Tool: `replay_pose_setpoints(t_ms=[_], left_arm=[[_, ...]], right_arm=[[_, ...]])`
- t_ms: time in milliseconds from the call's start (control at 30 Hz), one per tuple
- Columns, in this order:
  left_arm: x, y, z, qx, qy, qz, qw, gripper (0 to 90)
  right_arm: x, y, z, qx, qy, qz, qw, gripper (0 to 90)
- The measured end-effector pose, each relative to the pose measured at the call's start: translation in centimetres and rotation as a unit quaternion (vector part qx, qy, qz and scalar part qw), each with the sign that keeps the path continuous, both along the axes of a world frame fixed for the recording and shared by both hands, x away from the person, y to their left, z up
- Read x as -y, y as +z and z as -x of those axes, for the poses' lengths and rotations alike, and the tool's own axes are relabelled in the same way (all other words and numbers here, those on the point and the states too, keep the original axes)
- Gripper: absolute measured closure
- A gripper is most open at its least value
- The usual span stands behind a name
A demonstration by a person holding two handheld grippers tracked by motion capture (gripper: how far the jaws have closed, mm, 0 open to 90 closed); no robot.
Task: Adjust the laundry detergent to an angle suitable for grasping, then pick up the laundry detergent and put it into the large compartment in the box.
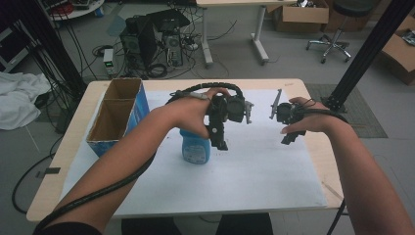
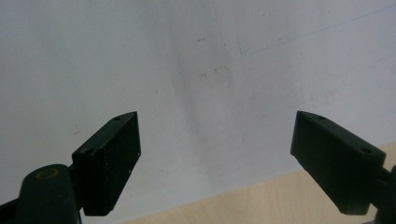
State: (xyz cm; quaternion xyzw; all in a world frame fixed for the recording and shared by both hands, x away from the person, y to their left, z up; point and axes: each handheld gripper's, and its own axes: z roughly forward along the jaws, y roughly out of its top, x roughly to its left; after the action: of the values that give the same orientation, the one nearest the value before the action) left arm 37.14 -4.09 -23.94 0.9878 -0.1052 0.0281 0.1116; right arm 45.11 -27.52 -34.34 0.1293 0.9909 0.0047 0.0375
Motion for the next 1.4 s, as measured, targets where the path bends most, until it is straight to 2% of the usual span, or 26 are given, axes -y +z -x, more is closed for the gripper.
replay_pose_setpoints(t_ms=[67, 167, 267, 467, 667, 867, 1400], left_arm=[[0.1, 0.0, 0.0, 0.003, -0.002, -0.005, 1.0000, 0.1], [0.0, 0.3, 0.0, 0.004, -0.002, -0.001, 1.0000, 0.0], [-0.1, 0.4, 0.0, 0.002, -0.001, 0.002, 1.0000, 0.1], [-0.6, 0.2, -0.2, -0.001, 0.005, 0.006, 1.0000, 0.0], [-0.7, 0.2, -0.3, 0.002, 0.001, -0.001, 1.0000, 0.0], [-0.9, 0.7, -0.2, 0.006, -0.002, 0.007, 1.0000, 0.0], [-0.7, 0.9, 0.2, 0.008, -0.007, 0.005, 0.9999, 0.1]], right_arm=[[-0.2, 0.0, -0.1, 0.000, 0.002, 0.001, 1.0000, 16.0], [-0.4, 0.1, -0.1, 0.002, 0.006, 0.005, 1.0000, 16.1], [-0.3, 0.3, -0.1, 0.001, 0.006, -0.001, 1.0000, 15.9], [-0.5, 0.0, -0.1, -0.002, 0.005, 0.008, 1.0000, 16.1], [-1.0, 0.0, -0.3, 0.000, 0.005, 0.002, 1.0000, 16.0], [-1.3, 0.1, -0.3, 0.000, 0.005, 0.002, 1.0000, 16.0], [-0.8, 0.5, 0.3, 0.003, 0.001, 0.002, 1.0000, 16.1]])
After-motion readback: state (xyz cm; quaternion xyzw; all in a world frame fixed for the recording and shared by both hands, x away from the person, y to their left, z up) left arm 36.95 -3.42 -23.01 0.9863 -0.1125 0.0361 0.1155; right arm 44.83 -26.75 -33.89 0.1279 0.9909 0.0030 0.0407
